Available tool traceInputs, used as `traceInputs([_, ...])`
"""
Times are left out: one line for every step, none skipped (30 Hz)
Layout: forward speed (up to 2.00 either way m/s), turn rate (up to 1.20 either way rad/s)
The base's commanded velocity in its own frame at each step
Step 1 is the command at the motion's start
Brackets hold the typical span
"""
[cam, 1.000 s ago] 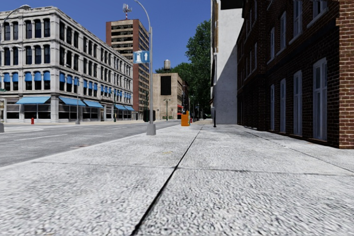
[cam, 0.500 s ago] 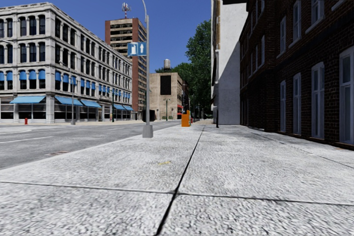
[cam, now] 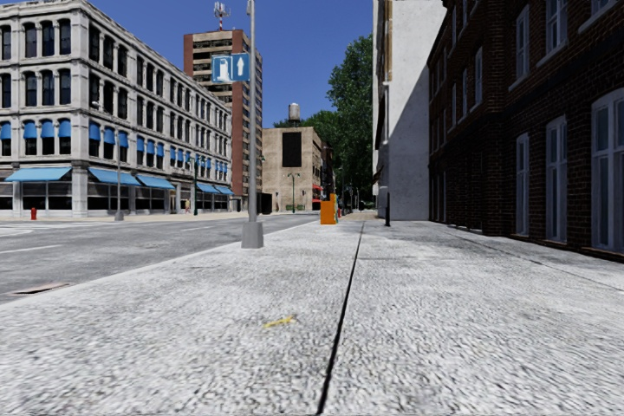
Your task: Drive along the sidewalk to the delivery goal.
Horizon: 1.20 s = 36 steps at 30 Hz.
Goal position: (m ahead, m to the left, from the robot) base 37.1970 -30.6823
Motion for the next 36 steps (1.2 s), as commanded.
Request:
traceInputs([2.0, 0.0])
traceInputs([2.0, 0.0])
traceInputs([2.0, 0.0])
traceInputs([2.0, 0.0])
traceInputs([2.0, 0.0])
traceInputs([2.0, 0.0])
traceInputs([2.0, 0.0])
traceInputs([2.0, 0.0])
traceInputs([2.0, 0.0])
traceInputs([2.0, 0.0])
traceInputs([2.0, 0.0])
traceInputs([2.0, 0.0])
traceInputs([2.0, 0.0])
traceInputs([2.0, 0.0])
traceInputs([2.0, 0.0])
traceInputs([2.0, 0.0])
traceInputs([2.0, 0.0])
traceInputs([2.0, 0.0])
traceInputs([2.0, 0.0])
traceInputs([2.0, 0.0])
traceInputs([2.0, 0.0])
traceInputs([2.0, 0.0])
traceInputs([2.0, 0.0])
traceInputs([2.0, 0.0])
traceInputs([2.0, 0.0])
traceInputs([2.0, -0.18])
traceInputs([2.0, -0.63])
traceInputs([2.0, -0.63])
traceInputs([2.0, -0.9])
traceInputs([2.0, -1.2])
traceInputs([2.0, -1.2])
traceInputs([2.0, -1.18])
traceInputs([2.0, -1.18])
traceInputs([2.0, -0.12])
traceInputs([2.0, -0.04])
traceInputs([2.0, -0.01])
